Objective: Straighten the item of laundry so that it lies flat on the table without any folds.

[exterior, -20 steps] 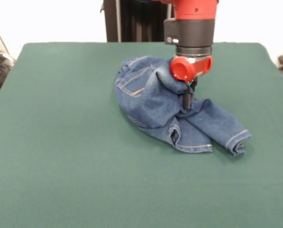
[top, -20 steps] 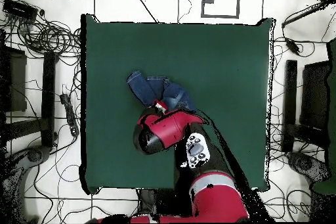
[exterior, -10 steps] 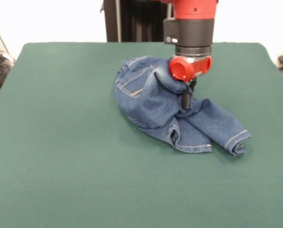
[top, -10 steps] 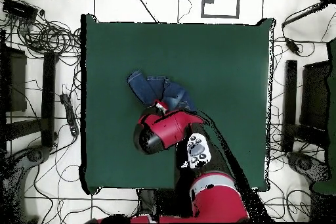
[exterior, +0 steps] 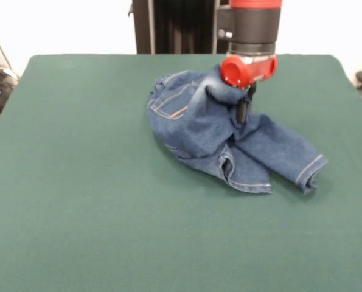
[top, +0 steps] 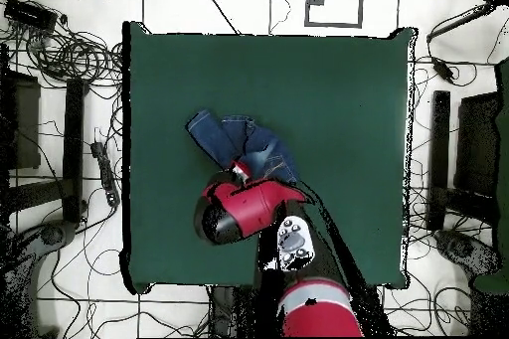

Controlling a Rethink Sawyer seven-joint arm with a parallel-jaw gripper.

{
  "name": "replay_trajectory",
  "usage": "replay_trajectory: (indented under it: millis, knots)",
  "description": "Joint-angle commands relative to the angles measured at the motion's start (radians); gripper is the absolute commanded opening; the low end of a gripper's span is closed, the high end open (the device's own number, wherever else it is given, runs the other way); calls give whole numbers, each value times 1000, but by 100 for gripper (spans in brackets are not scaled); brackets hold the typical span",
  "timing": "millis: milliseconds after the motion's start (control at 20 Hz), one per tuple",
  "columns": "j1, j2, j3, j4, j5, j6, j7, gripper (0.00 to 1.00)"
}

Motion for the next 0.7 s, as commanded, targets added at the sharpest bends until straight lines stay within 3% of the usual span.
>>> replay_trajectory:
  millis: [50,500,700]
  knots:
    - [48,-15,-13,187,69,51,288,0]
    - [154,-165,-141,417,186,-2,371,0]
    - [178,-184,-168,497,241,-20,387,0]
